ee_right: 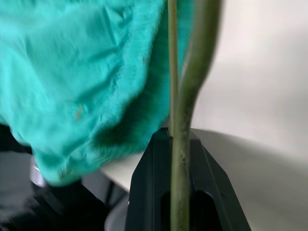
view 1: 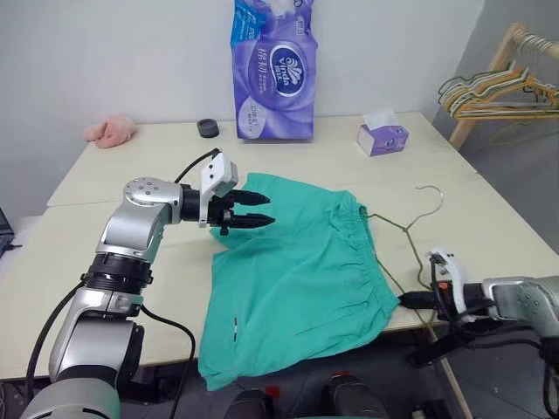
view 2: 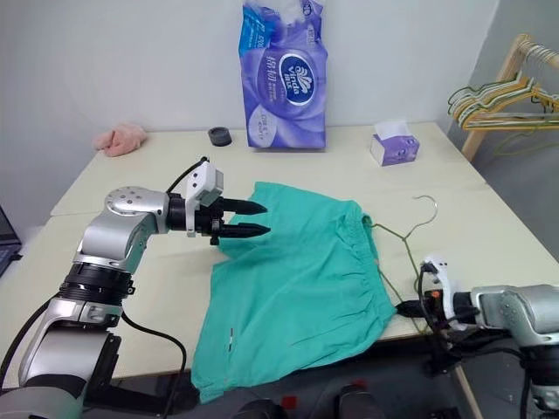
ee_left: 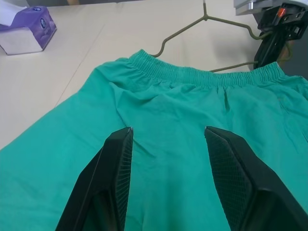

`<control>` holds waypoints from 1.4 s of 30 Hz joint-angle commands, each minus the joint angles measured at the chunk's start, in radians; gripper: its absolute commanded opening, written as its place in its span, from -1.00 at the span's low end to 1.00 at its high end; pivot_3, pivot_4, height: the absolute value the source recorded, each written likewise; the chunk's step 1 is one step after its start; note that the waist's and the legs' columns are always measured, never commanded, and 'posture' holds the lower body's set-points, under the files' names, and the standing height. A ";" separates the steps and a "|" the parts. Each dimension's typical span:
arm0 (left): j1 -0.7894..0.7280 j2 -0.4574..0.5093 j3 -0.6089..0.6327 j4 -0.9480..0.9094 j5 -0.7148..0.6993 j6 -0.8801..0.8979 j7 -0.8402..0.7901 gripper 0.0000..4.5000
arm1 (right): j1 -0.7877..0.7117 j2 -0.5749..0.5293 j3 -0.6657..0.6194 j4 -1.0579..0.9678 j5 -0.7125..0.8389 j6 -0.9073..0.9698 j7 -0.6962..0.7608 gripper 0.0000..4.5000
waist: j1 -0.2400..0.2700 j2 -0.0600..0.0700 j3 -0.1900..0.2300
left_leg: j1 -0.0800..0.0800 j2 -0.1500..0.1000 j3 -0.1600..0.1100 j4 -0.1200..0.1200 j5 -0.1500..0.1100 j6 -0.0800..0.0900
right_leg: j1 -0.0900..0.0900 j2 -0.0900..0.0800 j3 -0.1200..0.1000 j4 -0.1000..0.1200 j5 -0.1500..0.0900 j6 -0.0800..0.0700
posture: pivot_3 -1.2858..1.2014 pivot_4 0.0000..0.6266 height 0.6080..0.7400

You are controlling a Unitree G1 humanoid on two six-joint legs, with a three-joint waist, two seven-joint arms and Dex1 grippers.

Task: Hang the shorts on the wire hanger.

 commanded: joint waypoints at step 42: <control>-0.303 0.003 0.062 0.323 0.049 -0.161 -0.060 0.98 | -0.089 -0.031 0.211 -0.360 -0.316 -0.430 -0.038 -1.00 | -0.001 0.001 0.000 | -0.019 -0.004 -0.006 0.001 0.000 -0.001 | -0.018 -0.003 -0.005 0.002 0.000 0.000 | -0.09 -0.85 1.00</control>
